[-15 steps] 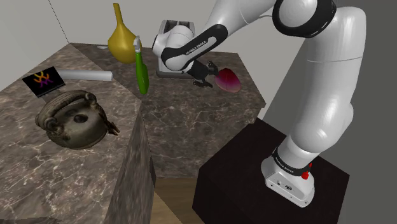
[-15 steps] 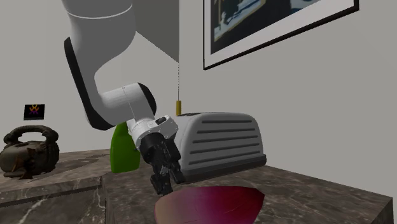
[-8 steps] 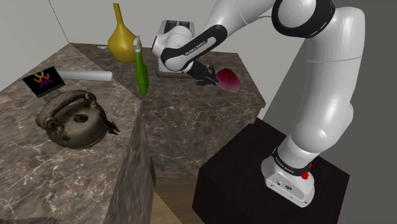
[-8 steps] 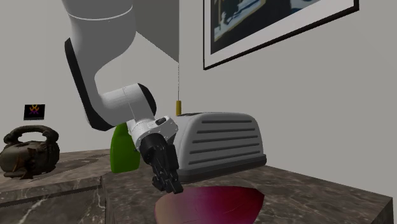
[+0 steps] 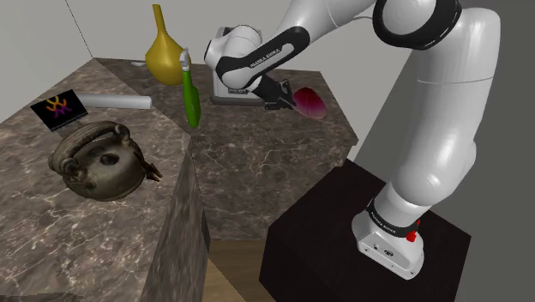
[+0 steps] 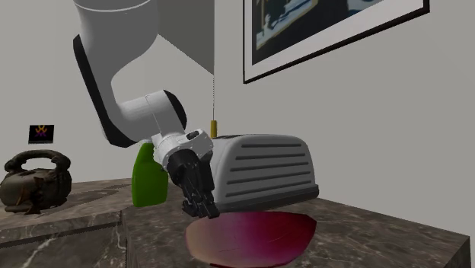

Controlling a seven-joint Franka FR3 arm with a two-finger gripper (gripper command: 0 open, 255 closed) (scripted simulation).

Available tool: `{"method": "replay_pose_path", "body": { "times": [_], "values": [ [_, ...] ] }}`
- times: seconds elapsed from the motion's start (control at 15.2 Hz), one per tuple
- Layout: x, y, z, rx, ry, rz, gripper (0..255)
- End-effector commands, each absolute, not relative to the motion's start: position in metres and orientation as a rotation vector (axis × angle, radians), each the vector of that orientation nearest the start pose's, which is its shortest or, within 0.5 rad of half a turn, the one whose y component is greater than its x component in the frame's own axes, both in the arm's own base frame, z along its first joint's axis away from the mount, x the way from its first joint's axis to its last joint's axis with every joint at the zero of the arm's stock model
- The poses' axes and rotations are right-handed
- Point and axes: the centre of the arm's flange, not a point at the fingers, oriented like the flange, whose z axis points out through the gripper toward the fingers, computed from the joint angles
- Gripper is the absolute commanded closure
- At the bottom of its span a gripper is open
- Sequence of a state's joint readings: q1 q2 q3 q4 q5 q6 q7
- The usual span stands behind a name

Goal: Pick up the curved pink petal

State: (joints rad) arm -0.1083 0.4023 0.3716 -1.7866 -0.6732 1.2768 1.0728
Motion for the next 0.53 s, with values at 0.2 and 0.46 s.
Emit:
{"method": "replay_pose_path", "body": {
  "times": [0.2,0.46],
  "values": [
    [0.55,0.05,0.352,2.048,-0.7,-0.387,255],
    [0.55,0.05,0.374,2.048,-0.7,-0.387,255]
  ]
}}
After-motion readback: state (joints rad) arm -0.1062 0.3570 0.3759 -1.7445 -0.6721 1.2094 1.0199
